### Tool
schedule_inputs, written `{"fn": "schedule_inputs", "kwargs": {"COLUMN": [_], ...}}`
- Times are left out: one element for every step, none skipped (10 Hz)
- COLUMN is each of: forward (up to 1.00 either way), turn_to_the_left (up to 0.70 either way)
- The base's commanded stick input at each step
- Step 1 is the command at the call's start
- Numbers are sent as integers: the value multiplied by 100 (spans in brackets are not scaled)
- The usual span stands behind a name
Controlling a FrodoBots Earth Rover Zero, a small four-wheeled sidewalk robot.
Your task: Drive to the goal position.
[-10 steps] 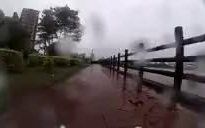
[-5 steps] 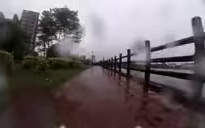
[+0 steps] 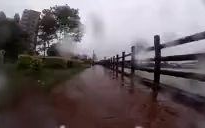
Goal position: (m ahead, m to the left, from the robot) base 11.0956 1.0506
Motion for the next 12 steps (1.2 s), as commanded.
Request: {"fn": "schedule_inputs", "kwargs": {"forward": [100,100,100,100,100,100,100,100,100,100,100,100], "turn_to_the_left": [0,0,0,0,0,0,0,0,0,0,0,0]}}
